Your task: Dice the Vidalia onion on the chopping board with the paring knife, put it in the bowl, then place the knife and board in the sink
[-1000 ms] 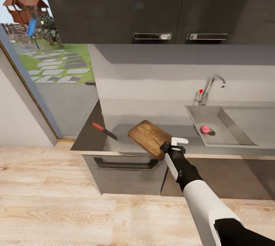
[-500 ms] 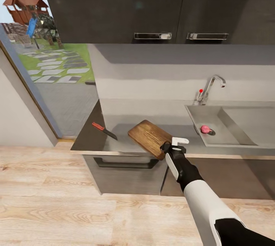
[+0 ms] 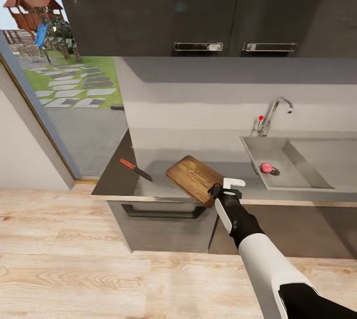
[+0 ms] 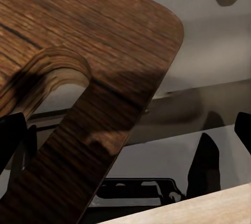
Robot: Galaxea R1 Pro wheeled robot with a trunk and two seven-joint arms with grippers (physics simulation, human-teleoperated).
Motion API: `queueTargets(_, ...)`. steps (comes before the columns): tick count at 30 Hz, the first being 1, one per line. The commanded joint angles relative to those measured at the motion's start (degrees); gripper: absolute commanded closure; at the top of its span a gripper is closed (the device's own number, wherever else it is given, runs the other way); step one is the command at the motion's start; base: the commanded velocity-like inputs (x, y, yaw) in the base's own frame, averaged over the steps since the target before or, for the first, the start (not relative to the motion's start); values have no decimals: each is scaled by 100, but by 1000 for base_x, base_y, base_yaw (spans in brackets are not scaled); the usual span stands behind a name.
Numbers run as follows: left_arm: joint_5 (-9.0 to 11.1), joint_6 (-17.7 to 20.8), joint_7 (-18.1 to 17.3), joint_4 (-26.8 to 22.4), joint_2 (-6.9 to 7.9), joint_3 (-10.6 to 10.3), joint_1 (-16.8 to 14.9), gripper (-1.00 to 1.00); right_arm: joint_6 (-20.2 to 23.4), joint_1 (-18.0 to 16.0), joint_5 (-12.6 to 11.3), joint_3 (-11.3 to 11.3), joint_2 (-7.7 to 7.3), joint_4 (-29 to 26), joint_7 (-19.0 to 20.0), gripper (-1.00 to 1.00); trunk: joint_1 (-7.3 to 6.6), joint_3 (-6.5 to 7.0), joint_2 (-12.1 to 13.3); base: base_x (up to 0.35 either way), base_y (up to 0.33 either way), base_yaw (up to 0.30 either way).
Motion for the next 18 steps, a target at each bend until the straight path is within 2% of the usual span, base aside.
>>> queueTargets(1,2,-9,-3,-7,1,-2,1,-100,24,-3,-33,4,1,-8,-30,-100,3,-10,-10,0,0,0)
queueTargets(2,2,-9,-3,-7,1,-2,1,-100,24,-3,-33,4,1,-8,-30,-100,3,-10,-10,0,0,0)
queueTargets(3,2,-9,-3,-7,1,-2,1,-100,24,-3,-33,4,1,-8,-33,100,3,-10,-10,0,0,0)
queueTargets(18,2,-9,-3,-7,1,-2,1,-100,33,-3,-33,-7,1,-25,-55,100,3,-10,-10,0,0,0)
